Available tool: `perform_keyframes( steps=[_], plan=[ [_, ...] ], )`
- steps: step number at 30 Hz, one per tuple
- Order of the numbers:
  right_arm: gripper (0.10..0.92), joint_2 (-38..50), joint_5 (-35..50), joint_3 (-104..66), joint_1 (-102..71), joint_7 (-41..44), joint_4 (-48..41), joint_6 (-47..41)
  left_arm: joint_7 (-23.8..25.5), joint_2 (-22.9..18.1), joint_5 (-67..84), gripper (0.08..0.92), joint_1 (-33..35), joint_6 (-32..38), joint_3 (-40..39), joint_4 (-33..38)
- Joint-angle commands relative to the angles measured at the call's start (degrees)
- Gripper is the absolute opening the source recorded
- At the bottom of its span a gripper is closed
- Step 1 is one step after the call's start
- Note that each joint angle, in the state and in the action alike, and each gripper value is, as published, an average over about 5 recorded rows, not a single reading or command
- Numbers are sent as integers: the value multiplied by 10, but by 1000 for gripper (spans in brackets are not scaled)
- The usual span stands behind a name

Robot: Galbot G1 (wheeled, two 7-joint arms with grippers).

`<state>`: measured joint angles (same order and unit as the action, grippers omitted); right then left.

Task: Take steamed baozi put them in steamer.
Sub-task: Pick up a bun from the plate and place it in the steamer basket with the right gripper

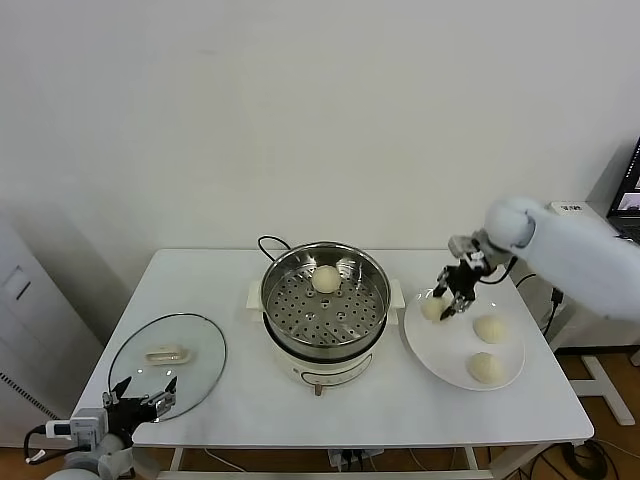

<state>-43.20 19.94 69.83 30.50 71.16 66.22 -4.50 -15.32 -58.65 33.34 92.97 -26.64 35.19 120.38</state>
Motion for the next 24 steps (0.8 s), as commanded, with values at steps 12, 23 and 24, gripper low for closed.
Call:
perform_keyframes(
  steps=[12,23,24],
  plan=[
    [450,-76,285,66,126,-131,80,-125,-1,-4,-3,823,-4,1,-6,-2],
    [450,-182,299,37,16,-213,51,-156,-1,-3,-7,823,-3,2,-5,-1],
    [450,-191,299,36,12,-217,46,-159,-1,-3,-7,823,-3,2,-5,-1]
  ],
)
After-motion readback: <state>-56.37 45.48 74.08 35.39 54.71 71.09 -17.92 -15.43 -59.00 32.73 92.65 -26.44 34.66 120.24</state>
